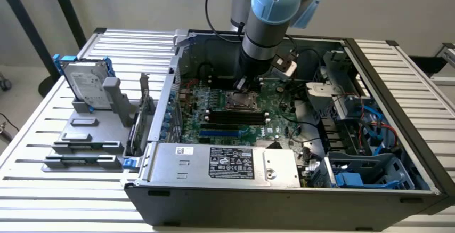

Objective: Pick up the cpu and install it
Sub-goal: 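Install the first cpu locking lever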

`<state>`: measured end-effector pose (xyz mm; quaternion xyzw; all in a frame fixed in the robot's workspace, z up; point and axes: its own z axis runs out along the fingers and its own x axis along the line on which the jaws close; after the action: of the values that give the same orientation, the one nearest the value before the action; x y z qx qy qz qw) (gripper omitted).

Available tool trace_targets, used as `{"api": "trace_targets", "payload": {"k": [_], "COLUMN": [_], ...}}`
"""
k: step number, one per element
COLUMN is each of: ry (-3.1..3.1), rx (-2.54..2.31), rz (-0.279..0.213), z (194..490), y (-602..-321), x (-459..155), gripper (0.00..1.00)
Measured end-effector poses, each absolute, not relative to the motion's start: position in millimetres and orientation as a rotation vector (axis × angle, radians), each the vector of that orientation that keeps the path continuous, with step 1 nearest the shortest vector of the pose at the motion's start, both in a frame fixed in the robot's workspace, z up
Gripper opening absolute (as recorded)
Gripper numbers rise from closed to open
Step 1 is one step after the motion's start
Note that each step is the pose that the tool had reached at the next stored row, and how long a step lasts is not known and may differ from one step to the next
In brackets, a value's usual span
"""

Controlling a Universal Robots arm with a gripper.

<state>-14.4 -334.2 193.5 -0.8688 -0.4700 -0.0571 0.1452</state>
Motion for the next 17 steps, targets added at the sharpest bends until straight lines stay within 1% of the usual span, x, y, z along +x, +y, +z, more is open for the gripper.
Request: {"api": "trace_targets", "payload": {"k": [7,17], "ry": [-1.348,-1.341], "rx": [-2.503,-2.495], "rz": [-0.163,-0.167], "z": [204,222], "y": [-338,-362], "x": [-15,-21], "gripper": [0.11,0.11]}}
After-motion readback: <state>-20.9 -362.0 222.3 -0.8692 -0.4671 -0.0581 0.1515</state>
